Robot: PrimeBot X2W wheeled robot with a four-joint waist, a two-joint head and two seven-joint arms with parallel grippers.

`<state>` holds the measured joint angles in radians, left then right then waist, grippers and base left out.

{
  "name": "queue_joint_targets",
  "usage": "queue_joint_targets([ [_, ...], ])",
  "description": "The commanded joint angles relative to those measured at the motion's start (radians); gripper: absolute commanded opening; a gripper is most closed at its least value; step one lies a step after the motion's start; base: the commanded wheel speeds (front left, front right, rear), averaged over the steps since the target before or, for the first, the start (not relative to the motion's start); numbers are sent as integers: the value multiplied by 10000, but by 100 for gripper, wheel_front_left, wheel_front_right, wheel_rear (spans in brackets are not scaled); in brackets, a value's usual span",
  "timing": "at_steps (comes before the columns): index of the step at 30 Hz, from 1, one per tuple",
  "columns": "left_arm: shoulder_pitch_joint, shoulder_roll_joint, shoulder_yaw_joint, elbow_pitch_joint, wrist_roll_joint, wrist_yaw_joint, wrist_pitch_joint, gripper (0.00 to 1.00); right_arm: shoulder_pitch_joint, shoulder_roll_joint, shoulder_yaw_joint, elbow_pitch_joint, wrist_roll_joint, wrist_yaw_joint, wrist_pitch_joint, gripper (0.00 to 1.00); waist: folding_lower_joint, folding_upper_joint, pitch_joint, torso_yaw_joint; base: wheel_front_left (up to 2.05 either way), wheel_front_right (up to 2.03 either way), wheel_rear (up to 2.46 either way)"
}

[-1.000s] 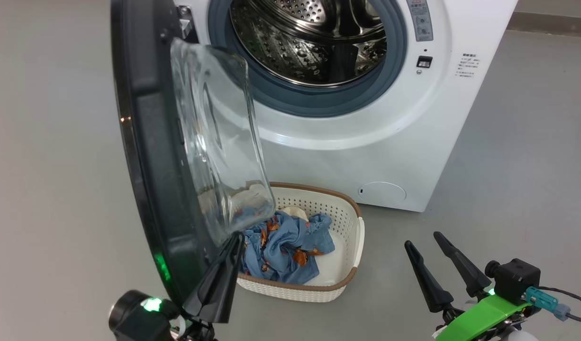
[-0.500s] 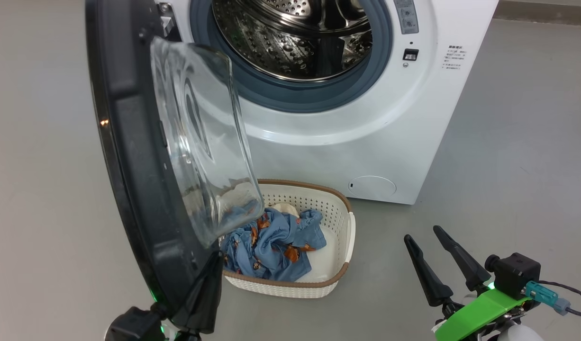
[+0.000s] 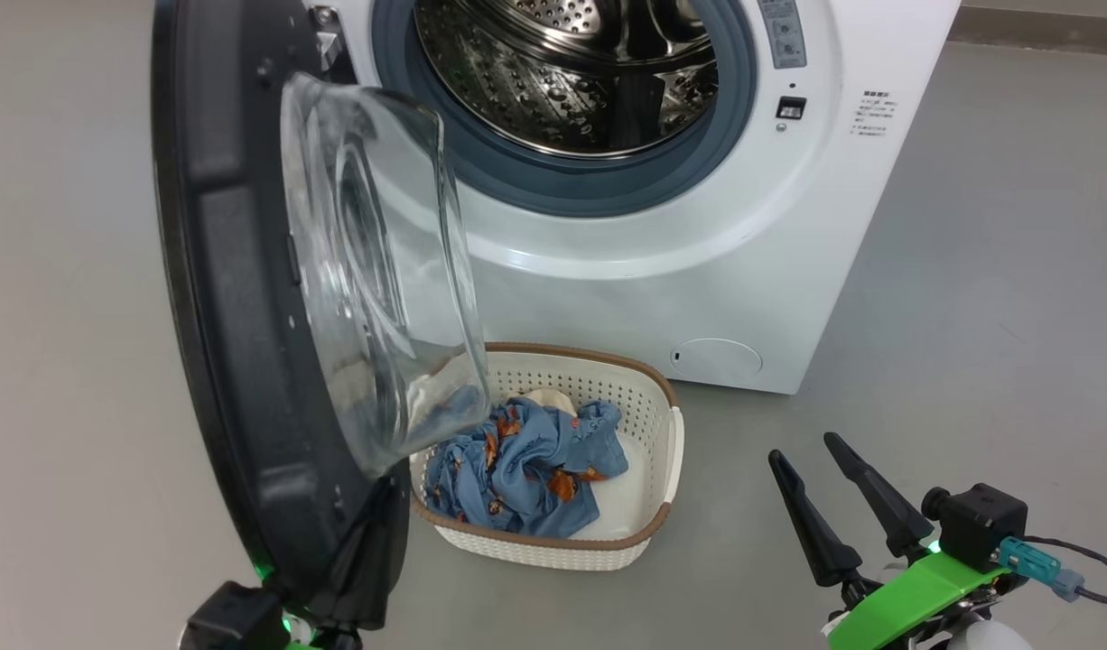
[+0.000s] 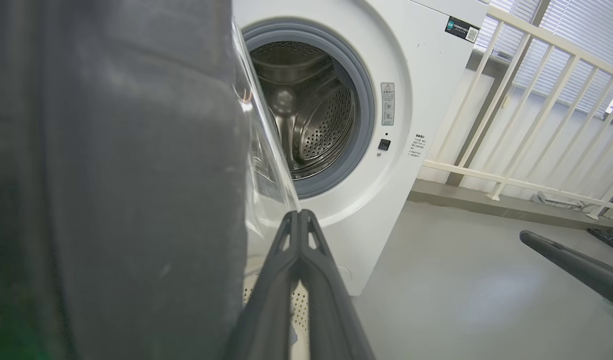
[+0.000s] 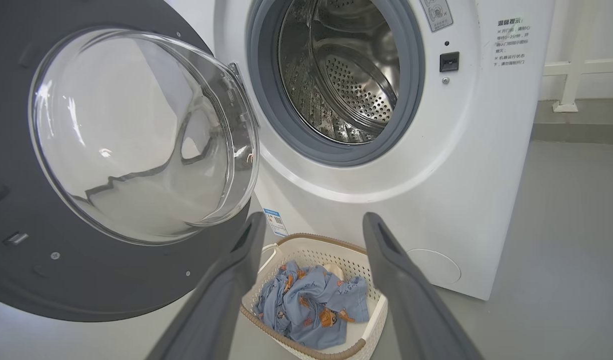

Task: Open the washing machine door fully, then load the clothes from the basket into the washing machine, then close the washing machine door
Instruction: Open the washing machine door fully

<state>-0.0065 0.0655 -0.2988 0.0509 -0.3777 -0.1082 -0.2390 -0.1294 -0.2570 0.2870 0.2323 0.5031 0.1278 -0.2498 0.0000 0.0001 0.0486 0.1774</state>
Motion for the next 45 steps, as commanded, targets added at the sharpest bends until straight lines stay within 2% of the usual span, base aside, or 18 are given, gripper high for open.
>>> queue_joint_targets([
  [1,-376,256,588,-157,-148,180,-94,0,-191,-101,260,-205,40,29,-120,100,0,-1,-7,59,0,0,0],
  [20,-425,909,1392,-159,-388,595,60,0,-206,16,258,-192,38,29,-120,100,0,-1,157,719,0,0,0],
  [29,-695,1392,2156,166,-678,862,122,0,-311,219,228,-200,11,29,-120,100,0,-1,398,956,0,0,0],
  [38,-1206,2075,2971,831,-1081,913,233,0,-430,287,174,-200,-12,29,-120,100,0,-1,574,1079,0,0,0],
  [45,-1774,2542,3367,1862,-1295,829,230,0,-380,306,162,-178,-23,29,-120,100,0,-1,621,1173,0,0,0],
])
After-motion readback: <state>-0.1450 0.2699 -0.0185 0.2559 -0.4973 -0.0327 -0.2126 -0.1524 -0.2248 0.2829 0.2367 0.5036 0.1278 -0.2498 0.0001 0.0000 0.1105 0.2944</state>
